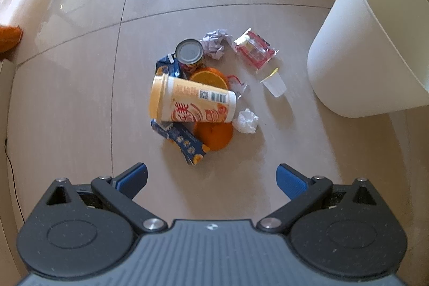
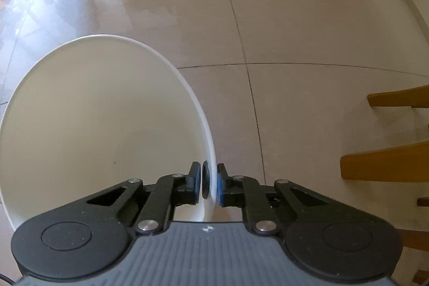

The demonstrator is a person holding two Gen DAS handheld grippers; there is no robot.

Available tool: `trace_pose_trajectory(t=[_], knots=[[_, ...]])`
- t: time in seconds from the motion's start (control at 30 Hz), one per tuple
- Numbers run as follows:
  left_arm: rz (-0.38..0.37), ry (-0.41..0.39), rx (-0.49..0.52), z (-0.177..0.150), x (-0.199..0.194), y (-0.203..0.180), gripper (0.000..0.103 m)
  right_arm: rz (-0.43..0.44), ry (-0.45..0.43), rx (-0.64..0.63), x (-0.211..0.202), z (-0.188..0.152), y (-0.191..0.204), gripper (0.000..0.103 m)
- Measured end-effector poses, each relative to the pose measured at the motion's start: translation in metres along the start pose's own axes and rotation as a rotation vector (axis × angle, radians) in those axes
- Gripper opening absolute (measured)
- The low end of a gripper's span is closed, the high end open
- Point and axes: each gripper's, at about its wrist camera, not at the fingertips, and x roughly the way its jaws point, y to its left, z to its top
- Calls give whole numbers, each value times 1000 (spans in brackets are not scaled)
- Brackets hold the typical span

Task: Collect trash
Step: 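Clamp the bin rim with the right gripper while the left tool reaches the milk tea cup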

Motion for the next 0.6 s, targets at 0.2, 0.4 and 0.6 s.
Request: trace_pose_trajectory(t=[0.2, 0.4, 0.6], knots=[[-3, -44, 35, 7, 12, 7, 102, 2, -29, -93, -6, 8, 24, 14], [-7, -100, 134, 13, 34, 18, 102, -16, -38, -136, -3, 15, 30, 14], [34, -153, 450, 7, 57, 24, 102, 12, -34, -151, -3, 13, 26, 14]])
